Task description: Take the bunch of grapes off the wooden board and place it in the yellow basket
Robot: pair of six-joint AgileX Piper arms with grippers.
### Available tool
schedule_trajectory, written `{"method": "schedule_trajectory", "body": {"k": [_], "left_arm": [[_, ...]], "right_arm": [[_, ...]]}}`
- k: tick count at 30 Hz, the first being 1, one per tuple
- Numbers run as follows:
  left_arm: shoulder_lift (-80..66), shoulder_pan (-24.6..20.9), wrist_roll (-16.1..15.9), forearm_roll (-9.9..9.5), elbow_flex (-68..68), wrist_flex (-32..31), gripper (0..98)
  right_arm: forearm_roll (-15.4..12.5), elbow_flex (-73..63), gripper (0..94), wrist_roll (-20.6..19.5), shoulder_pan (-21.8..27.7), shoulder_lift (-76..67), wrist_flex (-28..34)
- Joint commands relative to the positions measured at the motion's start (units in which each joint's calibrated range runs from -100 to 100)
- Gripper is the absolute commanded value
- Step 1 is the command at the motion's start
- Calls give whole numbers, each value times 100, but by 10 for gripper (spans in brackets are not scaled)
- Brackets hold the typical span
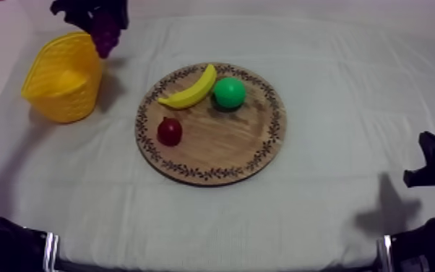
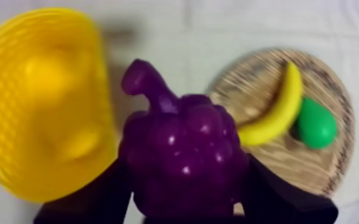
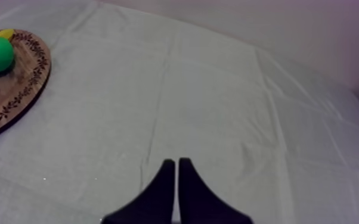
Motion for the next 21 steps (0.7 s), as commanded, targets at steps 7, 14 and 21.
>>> {"method": "schedule_trajectory", "body": {"k": [7,14,21], "left_arm": [[15,-928,-277,-113,10,-8,549],[69,-1304,-413,-199,3,-8,552],[307,-1412,-467,-226,53,-79,557]], "right_arm": [[3,-4,3,1,-2,0,0],[3,-4,3,1,-2,0,0],[3,-4,3,1,-2,0,0]]}}
